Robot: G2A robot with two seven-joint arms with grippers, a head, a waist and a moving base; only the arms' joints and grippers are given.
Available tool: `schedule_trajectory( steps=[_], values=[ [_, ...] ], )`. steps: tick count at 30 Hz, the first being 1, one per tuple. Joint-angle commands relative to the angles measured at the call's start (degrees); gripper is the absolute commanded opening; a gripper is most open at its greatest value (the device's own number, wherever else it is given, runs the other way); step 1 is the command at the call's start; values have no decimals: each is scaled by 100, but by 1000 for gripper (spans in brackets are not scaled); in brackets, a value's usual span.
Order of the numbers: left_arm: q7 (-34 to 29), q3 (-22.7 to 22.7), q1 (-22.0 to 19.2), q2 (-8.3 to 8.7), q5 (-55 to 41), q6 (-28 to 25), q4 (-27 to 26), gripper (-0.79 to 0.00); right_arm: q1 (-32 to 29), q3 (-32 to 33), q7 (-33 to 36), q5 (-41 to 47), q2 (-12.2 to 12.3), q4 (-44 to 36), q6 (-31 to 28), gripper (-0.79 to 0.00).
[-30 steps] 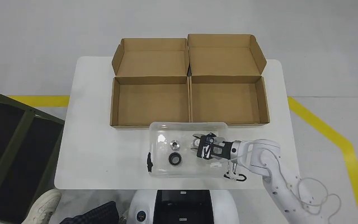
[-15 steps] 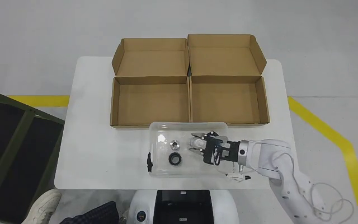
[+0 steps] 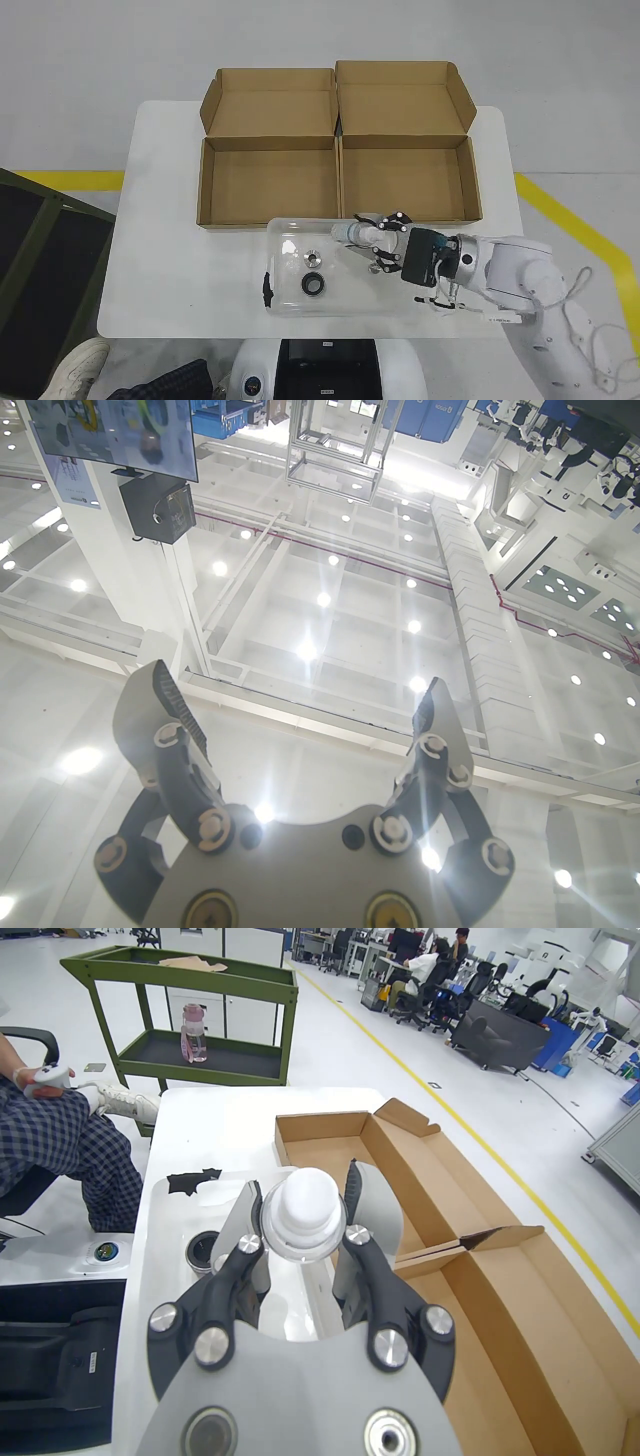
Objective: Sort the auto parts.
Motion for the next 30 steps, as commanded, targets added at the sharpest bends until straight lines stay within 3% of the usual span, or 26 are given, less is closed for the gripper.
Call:
schedule_trajectory(
  steps=[1, 8, 14, 30],
  values=[
    [0, 0, 0, 0, 0, 0, 0, 0, 20, 116, -1, 189, 14, -2, 3, -785],
    [0, 0, 0, 0, 0, 0, 0, 0, -7, 530, -138, 749, 65, 28, -33, -785],
    [0, 0, 0, 0, 0, 0, 0, 0, -75, 815, -324, 1171, 119, 121, -448, -785],
    [0, 0, 0, 0, 0, 0, 0, 0, -246, 1162, -592, 1446, 223, 309, -546, -785]
  ],
)
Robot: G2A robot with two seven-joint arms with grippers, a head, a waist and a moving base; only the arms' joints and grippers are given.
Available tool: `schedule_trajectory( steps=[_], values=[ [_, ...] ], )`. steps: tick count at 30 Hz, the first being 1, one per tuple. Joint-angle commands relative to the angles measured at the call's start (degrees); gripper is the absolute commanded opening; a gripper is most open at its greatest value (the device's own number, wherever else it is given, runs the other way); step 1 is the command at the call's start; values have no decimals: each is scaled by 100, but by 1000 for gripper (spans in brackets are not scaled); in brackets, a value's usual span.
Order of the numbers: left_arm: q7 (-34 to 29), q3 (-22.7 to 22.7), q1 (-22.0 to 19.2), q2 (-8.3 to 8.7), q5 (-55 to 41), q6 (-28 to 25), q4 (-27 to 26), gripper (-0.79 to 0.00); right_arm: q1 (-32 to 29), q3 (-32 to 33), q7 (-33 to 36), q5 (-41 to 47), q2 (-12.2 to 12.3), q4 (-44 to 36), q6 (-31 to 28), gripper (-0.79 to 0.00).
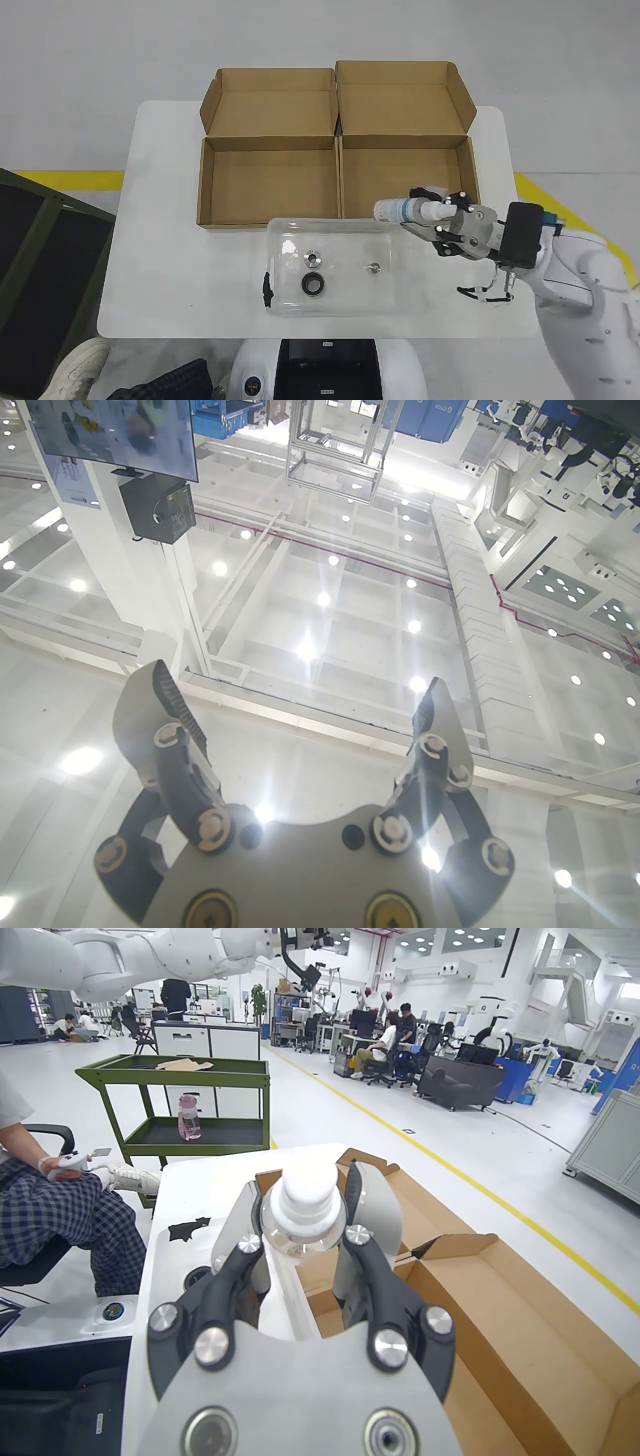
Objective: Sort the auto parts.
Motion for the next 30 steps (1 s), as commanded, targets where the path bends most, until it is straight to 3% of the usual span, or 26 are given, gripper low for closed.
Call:
schedule_trajectory(
  steps=[1, 13, 30],
  values=[
    [0, 0, 0, 0, 0, 0, 0, 0, 4, -5, -23, -1, 10, 23, 0, -785],
    [0, 0, 0, 0, 0, 0, 0, 0, 349, -434, 91, -212, -6, 425, 312, -785],
    [0, 0, 0, 0, 0, 0, 0, 0, 1695, -1987, 1018, -686, -244, 1771, 1627, -785]
  ],
)
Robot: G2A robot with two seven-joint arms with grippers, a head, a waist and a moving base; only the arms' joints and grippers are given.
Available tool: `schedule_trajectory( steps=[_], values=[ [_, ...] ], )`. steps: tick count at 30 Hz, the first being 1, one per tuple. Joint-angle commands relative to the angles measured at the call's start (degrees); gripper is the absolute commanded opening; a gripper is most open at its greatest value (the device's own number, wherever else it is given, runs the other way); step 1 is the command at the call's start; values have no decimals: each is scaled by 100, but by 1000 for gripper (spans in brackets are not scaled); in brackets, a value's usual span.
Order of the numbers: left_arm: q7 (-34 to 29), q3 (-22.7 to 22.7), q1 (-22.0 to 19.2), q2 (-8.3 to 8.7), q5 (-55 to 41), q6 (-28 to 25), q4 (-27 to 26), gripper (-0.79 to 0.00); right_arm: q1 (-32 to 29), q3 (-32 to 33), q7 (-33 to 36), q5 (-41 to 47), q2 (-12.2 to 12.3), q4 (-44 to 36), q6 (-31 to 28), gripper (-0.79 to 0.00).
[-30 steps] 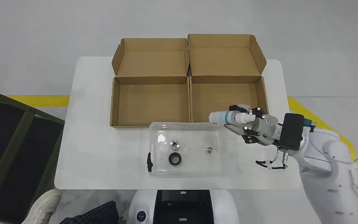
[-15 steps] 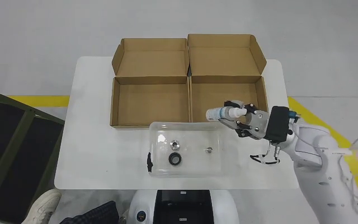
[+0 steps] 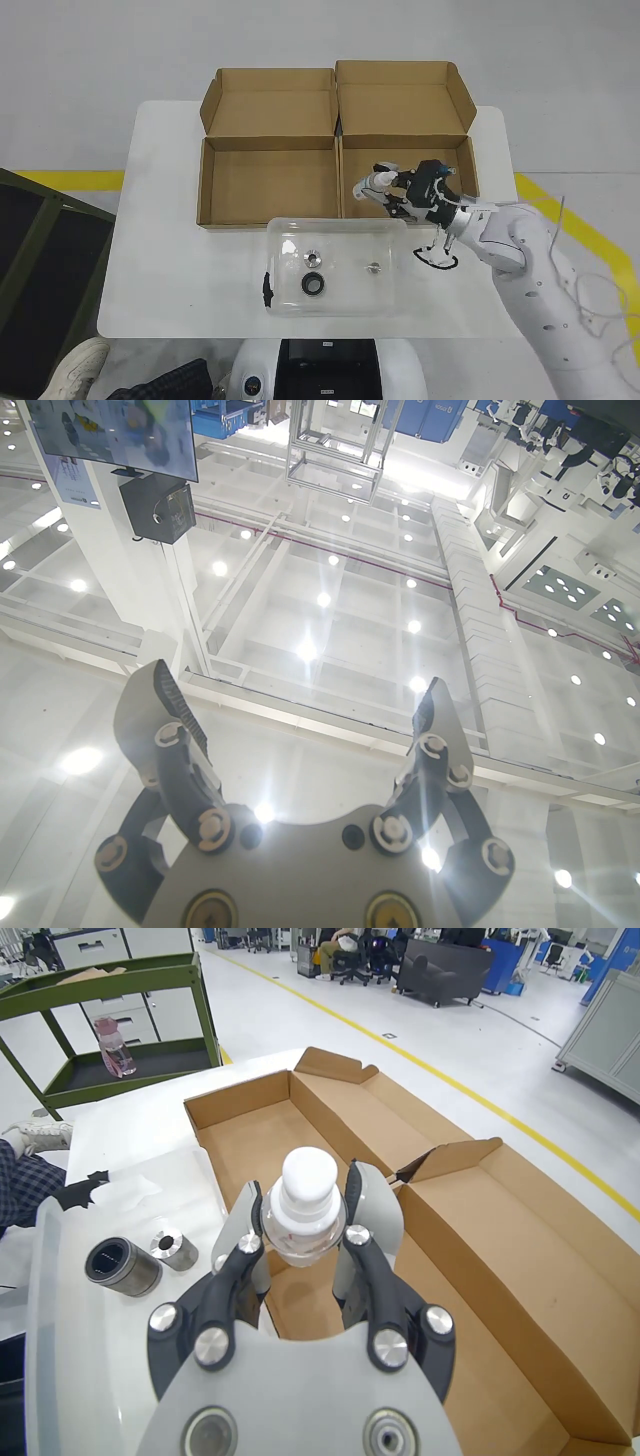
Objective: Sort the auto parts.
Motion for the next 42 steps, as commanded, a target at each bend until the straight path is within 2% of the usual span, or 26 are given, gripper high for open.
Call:
schedule_trajectory(
  steps=[1, 16, 35, 36, 37, 38, 40, 42],
  values=[
    [0, 0, 0, 0, 0, 0, 0, 0, 152, -170, 55, -35, -36, 170, 108, -785],
    [0, 0, 0, 0, 0, 0, 0, 0, 881, -956, 307, -460, -272, 1088, 955, -785],
    [0, 0, 0, 0, 0, 0, 0, 0, 1305, -1398, 157, -818, -483, 1824, 1329, -785],
    [0, 0, 0, 0, 0, 0, 0, 0, 1307, -1397, 159, -806, -488, 1844, 1341, -760],
    [0, 0, 0, 0, 0, 0, 0, 0, 1311, -1397, 170, -809, -494, 1861, 1357, -496],
    [0, 0, 0, 0, 0, 0, 0, 0, 1319, -1404, 201, -832, -499, 1874, 1376, -363],
    [0, 0, 0, 0, 0, 0, 0, 0, 1329, -1423, 252, -851, -513, 1883, 1416, -222],
    [0, 0, 0, 0, 0, 0, 0, 0, 1339, -1437, 280, -854, -526, 1891, 1419, -34]
  ],
)
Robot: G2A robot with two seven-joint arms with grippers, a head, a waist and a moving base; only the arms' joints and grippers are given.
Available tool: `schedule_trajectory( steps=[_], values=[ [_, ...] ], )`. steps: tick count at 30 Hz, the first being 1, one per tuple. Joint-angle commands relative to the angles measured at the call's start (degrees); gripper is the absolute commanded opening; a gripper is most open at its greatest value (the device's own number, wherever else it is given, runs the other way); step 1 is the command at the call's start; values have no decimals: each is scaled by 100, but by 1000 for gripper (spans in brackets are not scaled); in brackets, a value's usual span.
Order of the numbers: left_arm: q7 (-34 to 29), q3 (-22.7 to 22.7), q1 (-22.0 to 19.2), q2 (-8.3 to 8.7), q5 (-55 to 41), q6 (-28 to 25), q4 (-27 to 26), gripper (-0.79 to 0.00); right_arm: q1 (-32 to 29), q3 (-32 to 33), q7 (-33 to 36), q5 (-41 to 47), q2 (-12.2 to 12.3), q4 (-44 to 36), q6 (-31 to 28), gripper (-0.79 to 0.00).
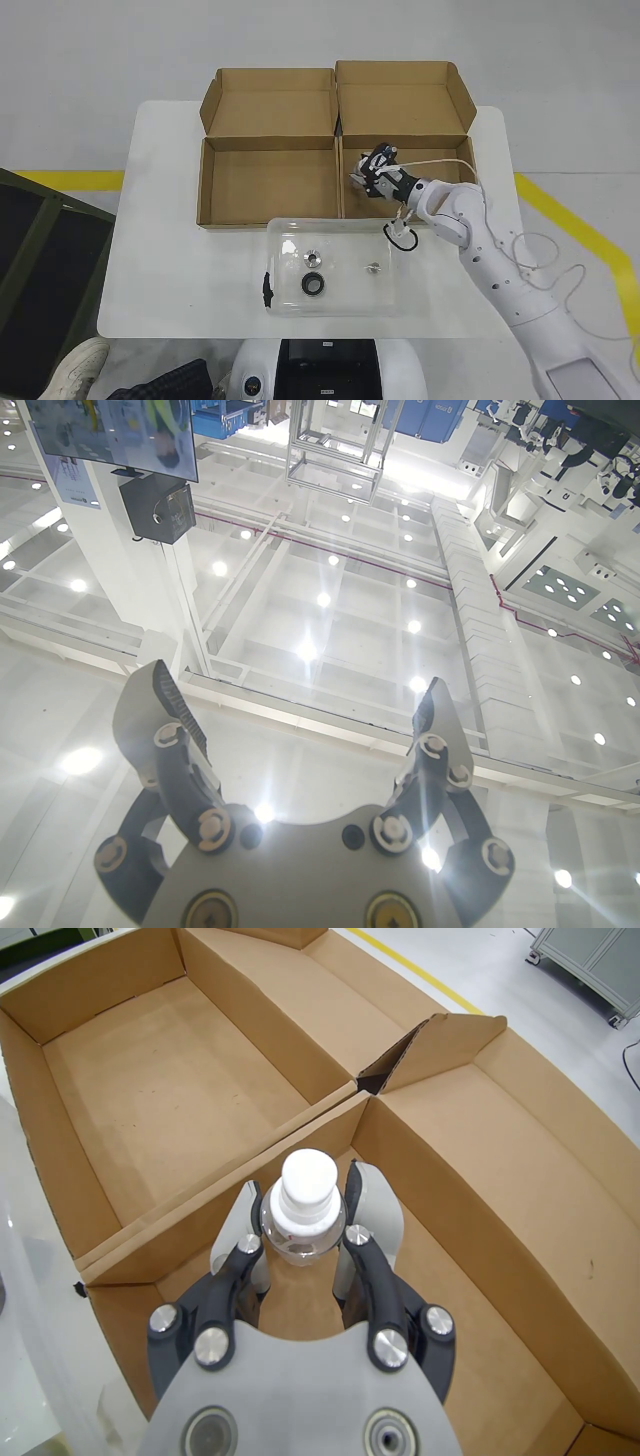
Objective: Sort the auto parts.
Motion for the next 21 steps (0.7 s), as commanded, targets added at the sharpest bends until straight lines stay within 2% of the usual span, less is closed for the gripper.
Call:
schedule_trajectory(
  steps=[1, 12, 16, 21],
  values=[
    [0, 0, 0, 0, 0, 0, 0, 0, 10, -9, 29, 16, -12, 16, -6, 0],
    [0, 0, 0, 0, 0, 0, 0, 0, 6, 123, 46, 107, -25, -78, -125, 0],
    [0, 0, 0, 0, 0, 0, 0, 0, -168, 424, 23, 45, 54, -456, -212, 0],
    [0, 0, 0, 0, 0, 0, 0, 0, -525, 918, 394, 236, 189, -1113, -523, 0]
  ],
)
